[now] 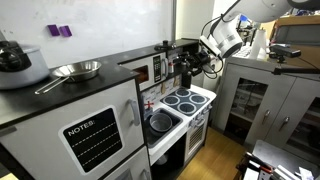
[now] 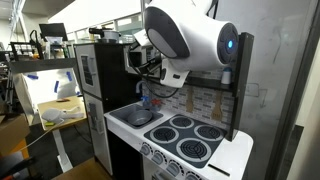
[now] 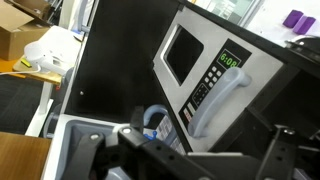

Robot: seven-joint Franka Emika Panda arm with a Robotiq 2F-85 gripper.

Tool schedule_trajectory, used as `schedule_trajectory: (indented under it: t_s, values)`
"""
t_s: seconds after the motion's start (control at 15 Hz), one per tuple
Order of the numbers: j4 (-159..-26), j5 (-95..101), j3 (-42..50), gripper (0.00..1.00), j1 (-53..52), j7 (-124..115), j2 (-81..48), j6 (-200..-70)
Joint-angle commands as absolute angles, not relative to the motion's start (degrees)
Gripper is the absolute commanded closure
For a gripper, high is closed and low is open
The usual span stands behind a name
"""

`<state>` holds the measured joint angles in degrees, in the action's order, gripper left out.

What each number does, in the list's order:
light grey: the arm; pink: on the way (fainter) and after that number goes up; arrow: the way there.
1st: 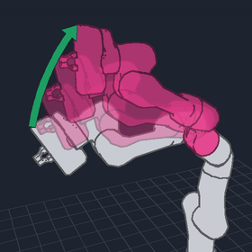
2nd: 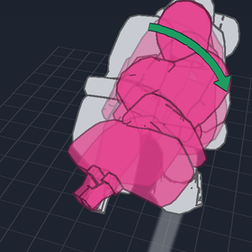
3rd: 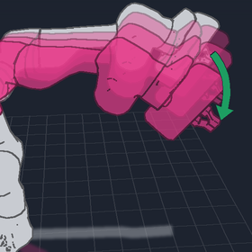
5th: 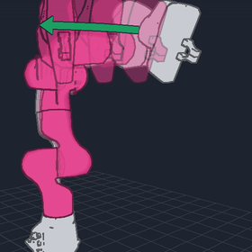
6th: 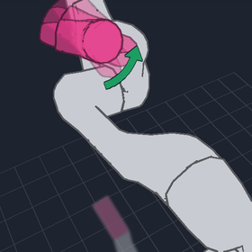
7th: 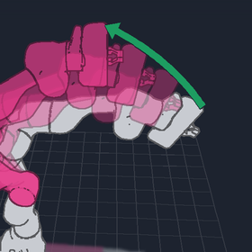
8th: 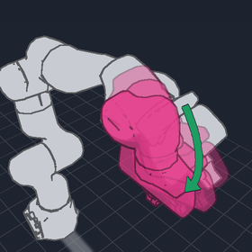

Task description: Open the microwave

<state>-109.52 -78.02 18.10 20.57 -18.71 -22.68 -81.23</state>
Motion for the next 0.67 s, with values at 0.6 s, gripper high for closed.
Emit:
schedule_trajectory:
  t_s: [0.6]
  values:
    - [-116.51,-85.33,17.06,0.00,18.32,-19.36,-21.17,-87.19]
